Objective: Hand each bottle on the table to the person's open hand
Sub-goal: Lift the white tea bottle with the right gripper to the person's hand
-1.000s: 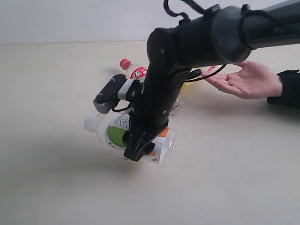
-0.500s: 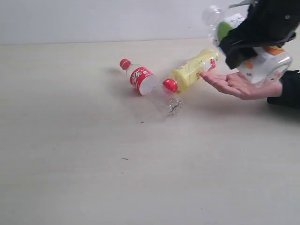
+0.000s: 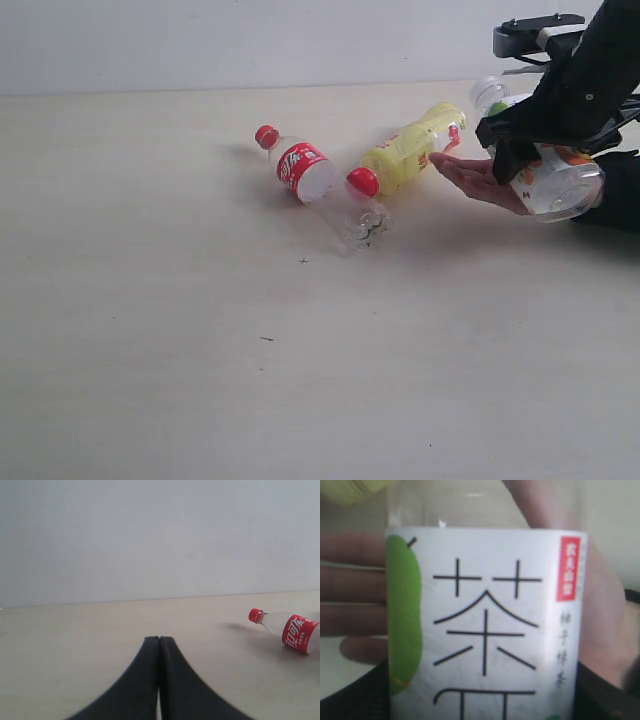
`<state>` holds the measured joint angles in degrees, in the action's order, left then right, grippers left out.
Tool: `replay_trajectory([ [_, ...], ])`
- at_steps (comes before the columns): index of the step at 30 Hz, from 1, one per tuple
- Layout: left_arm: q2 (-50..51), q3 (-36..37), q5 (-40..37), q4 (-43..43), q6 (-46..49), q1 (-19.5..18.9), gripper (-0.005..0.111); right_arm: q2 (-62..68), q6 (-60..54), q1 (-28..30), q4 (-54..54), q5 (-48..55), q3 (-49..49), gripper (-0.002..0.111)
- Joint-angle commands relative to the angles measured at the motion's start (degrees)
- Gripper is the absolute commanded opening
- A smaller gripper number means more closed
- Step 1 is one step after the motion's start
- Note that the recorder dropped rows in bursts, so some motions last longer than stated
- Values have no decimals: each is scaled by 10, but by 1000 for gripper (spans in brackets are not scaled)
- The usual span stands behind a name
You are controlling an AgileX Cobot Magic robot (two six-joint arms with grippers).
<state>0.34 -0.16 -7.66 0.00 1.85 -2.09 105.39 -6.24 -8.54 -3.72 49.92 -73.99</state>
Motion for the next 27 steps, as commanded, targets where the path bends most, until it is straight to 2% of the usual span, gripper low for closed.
replay_trajectory([
  [1, -3, 2, 4, 0, 0, -1, 0, 15, 14, 3, -2, -37, -2, 0],
  [9, -3, 2, 4, 0, 0, -1, 0, 41, 13, 3, -2, -46, -2, 3],
  [12, -3, 2, 4, 0, 0, -1, 0, 46, 13, 3, -2, -44, -2, 17],
  [17, -3, 2, 4, 0, 0, -1, 0, 46, 13, 3, -2, -43, -2, 53],
  [20, -3, 2, 4, 0, 0, -1, 0, 46, 13, 3, -2, -43, -2, 68],
  [23, -3, 2, 4, 0, 0, -1, 0, 46, 13, 2, -2, -43, -2, 76],
  [27, -3, 2, 4, 0, 0, -1, 0, 46, 13, 2, -2, -43, -2, 78],
])
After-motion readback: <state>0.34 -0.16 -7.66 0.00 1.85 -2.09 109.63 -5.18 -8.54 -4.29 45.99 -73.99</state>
